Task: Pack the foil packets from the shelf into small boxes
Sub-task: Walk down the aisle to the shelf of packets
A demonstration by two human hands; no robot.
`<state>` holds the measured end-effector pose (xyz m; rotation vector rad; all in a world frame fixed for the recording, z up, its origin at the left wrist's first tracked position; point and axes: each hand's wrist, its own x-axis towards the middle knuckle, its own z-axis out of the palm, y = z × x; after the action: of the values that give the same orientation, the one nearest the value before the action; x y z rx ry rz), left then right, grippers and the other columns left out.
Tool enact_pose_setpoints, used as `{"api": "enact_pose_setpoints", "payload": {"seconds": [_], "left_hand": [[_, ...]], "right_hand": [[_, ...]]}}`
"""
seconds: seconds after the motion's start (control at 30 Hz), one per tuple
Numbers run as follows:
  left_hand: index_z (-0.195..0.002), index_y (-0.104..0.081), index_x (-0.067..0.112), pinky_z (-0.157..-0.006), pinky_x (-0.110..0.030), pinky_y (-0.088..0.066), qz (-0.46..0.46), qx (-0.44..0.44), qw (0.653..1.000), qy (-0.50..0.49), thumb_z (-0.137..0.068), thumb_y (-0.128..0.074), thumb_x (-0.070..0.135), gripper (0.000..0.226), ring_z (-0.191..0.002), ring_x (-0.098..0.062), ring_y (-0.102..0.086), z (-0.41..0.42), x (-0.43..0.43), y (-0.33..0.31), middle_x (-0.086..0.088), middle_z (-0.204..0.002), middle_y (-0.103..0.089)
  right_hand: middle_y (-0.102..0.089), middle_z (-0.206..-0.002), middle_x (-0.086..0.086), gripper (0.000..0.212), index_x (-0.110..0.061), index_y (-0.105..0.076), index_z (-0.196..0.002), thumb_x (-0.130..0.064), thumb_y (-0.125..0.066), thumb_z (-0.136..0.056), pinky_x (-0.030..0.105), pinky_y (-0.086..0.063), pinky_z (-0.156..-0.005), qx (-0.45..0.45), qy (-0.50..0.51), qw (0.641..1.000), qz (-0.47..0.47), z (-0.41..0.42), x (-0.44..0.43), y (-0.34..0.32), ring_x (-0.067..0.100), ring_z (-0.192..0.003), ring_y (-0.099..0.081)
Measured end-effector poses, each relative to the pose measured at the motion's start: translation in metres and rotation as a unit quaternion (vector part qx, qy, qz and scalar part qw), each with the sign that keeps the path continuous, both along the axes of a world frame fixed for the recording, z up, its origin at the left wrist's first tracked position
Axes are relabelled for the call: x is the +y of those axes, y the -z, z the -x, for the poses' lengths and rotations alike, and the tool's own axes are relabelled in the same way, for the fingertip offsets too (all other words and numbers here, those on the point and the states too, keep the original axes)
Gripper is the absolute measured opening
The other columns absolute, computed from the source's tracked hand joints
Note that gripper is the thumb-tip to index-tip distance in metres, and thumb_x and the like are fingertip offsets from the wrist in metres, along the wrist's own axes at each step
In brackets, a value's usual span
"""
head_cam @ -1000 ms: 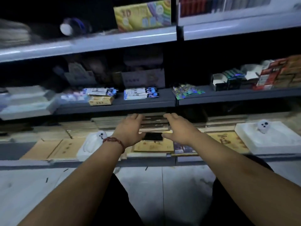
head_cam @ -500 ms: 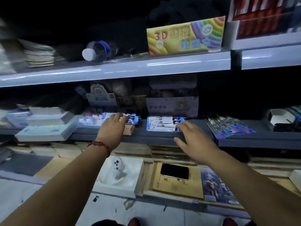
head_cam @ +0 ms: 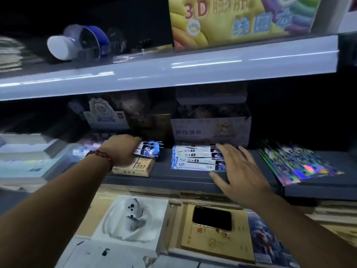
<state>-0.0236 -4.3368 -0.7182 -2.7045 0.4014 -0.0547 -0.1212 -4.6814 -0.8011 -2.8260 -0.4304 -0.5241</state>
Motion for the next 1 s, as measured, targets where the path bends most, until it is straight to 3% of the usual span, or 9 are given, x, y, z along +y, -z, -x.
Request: {"api": "enact_pose_setpoints", "payload": {"seconds": [0.13,0.3,0.4,0.47,0.57,0.63,0.7,0.83,1.0], "left_hand": [[-0.116,-0.059,0.015,-0.081,-0.04,-0.051,0.008,-0.049,0.999,0.003,-0.089,-0.06,0.022,0.028,-0.104,-0.035,-0.065,0.002,-0.001,0.009,-0.012,-0.112,-0.068],[-0.088,-0.061,0.001,-0.065,-0.043,-0.046,0.183,-0.146,0.972,0.001,-0.08,-0.083,0.032,0.039,-0.083,-0.046,-0.064,0.014,-0.025,-0.002,-0.027,-0.087,-0.066],[-0.1,-0.059,-0.001,-0.068,-0.047,-0.049,0.207,-0.146,0.962,0.099,-0.07,-0.08,0.012,0.039,-0.082,-0.048,-0.063,0.03,-0.072,-0.004,-0.029,-0.09,-0.064],[-0.114,-0.057,0.004,-0.071,-0.045,-0.05,0.192,-0.099,0.957,0.193,-0.067,-0.078,0.014,0.053,-0.087,-0.045,-0.064,0.038,-0.104,0.006,-0.022,-0.098,-0.064],[-0.136,-0.051,0.015,-0.088,-0.042,-0.048,0.209,-0.03,0.95,0.231,-0.078,-0.075,0.031,0.064,-0.105,-0.037,-0.062,0.035,-0.14,0.028,-0.013,-0.117,-0.064],[-0.136,-0.05,0.02,-0.089,-0.04,-0.046,0.208,-0.031,0.957,0.2,-0.085,-0.061,0.067,0.07,-0.106,-0.031,-0.063,0.029,-0.154,0.039,-0.008,-0.116,-0.067],[-0.134,-0.051,0.025,-0.086,-0.039,-0.047,0.184,-0.041,0.966,0.179,-0.077,-0.032,0.095,0.092,-0.101,-0.028,-0.065,0.025,-0.16,0.05,-0.004,-0.109,-0.069],[-0.135,-0.06,0.031,-0.088,-0.04,-0.04,0.196,-0.09,0.963,0.162,-0.07,-0.013,0.101,0.107,-0.095,-0.028,-0.055,0.025,-0.159,0.067,-0.005,-0.102,-0.059],[-0.132,-0.056,0.022,-0.097,-0.036,-0.04,0.249,-0.044,0.949,0.189,-0.07,-0.032,0.1,0.103,-0.108,-0.021,-0.054,0.033,-0.162,0.069,0.002,-0.118,-0.059]], "right_hand": [[-0.027,-0.166,0.0,0.079,-0.023,-0.009,-0.162,-0.067,-0.032,-0.1,0.041,-0.002,-0.129,0.007,-0.01,1.0,0.012,0.002,0.002,0.0,0.012,-0.156,-0.016],[-0.029,-0.164,-0.001,0.079,-0.019,-0.014,-0.161,-0.065,-0.036,-0.1,0.04,-0.002,-0.129,0.007,-0.007,1.0,-0.023,0.001,0.002,-0.003,0.013,-0.154,-0.021],[-0.035,-0.159,-0.002,0.071,-0.018,-0.023,-0.158,-0.055,-0.046,-0.101,0.038,-0.002,-0.129,0.003,0.008,0.995,-0.098,0.006,0.004,-0.009,0.01,-0.148,-0.021],[-0.042,-0.153,0.001,0.06,-0.016,-0.033,-0.154,-0.037,-0.054,-0.101,0.037,-0.006,-0.129,-0.007,0.027,0.983,-0.183,0.008,0.004,-0.01,0.01,-0.141,-0.02],[-0.049,-0.14,0.006,0.051,-0.012,-0.042,-0.144,-0.015,-0.058,-0.095,0.048,-0.031,-0.12,-0.02,0.06,0.955,-0.289,0.006,0.0,-0.008,0.025,-0.135,-0.04],[-0.049,-0.137,0.008,0.049,-0.01,-0.044,-0.139,-0.009,-0.056,-0.092,0.039,-0.037,-0.111,-0.013,0.073,0.942,-0.328,0.004,-0.004,-0.009,0.028,-0.131,-0.046],[-0.049,-0.137,0.007,0.047,-0.01,-0.044,-0.137,-0.004,-0.054,-0.092,0.025,-0.032,-0.102,0.009,0.083,0.933,-0.351,0.003,-0.006,-0.012,0.024,-0.13,-0.044],[-0.048,-0.142,0.004,0.045,-0.012,-0.043,-0.137,-0.002,-0.05,-0.093,0.018,-0.027,-0.097,0.032,0.067,0.938,-0.339,0.0,-0.009,-0.01,0.02,-0.131,-0.043],[-0.047,-0.143,0.003,0.04,-0.013,-0.045,-0.135,-0.002,-0.047,-0.096,0.024,-0.032,-0.093,0.052,0.053,0.943,-0.325,-0.002,-0.012,-0.01,0.019,-0.13,-0.044]]}}
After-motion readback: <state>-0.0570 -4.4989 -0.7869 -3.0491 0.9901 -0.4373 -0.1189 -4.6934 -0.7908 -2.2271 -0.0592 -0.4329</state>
